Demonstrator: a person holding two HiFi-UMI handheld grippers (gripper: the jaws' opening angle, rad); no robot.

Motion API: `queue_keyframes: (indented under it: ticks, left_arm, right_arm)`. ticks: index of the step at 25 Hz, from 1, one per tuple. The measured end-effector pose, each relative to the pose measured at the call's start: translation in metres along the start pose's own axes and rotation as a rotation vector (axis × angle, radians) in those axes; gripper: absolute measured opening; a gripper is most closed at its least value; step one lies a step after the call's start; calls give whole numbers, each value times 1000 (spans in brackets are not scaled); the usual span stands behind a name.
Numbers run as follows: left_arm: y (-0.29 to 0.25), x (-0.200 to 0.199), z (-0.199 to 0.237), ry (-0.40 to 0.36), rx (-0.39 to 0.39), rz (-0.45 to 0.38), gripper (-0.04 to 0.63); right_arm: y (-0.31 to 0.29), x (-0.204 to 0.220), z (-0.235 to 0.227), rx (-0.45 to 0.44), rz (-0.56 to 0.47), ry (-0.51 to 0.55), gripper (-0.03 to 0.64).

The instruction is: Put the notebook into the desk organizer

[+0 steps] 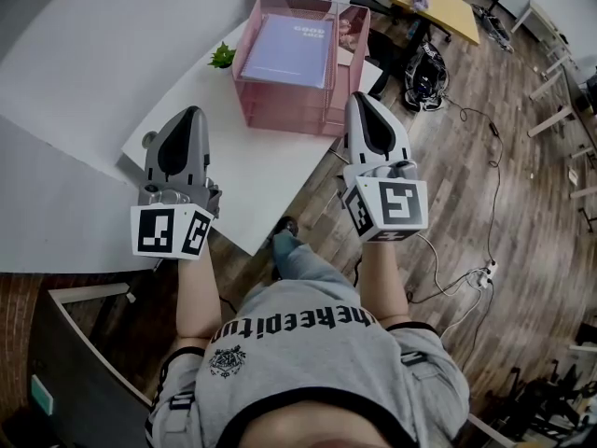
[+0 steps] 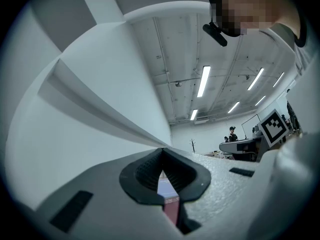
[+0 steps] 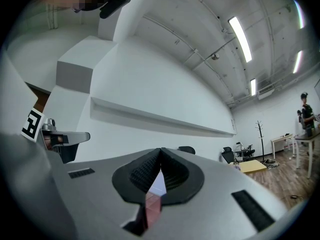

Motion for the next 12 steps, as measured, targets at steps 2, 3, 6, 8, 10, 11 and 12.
queue_keyframes:
  ticks: [2,3,6,8,10,11,12]
  left_arm:
    - [2,0,0,0,-2,-1,3]
    - [2,0,-1,0,-3,-1,3]
    - [5,0,-3,0,-2,-4,3]
    - [7,-1,-4,0,-1,-5,3]
    - [8,-1,-6,0,0,-5,3]
    - [8,-1,-8,1,1,-5,3]
    - [9,-1,-9,1,2,-5,3]
  right_arm:
    - [1,0,2,-5,-1,2,3]
    - [2,0,2,-6,-1,2,3]
    - [5,1,4,-8,-1,3,3]
    - [8,1,4,-9,2,4,3]
    - [10,1,5,-12,4,5,3]
    - [11,1,4,-12,5,5,3]
    - [12,1,4,-13,5,5,3]
Point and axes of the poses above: the fingertips, and each gripper's own axes: y backward along the fingers, z to its left, x out of its underside, the point moved 2 cm from there along y, backward along the fingers, and after that the axes turned 10 degrees about z, right-handed, at the moved point
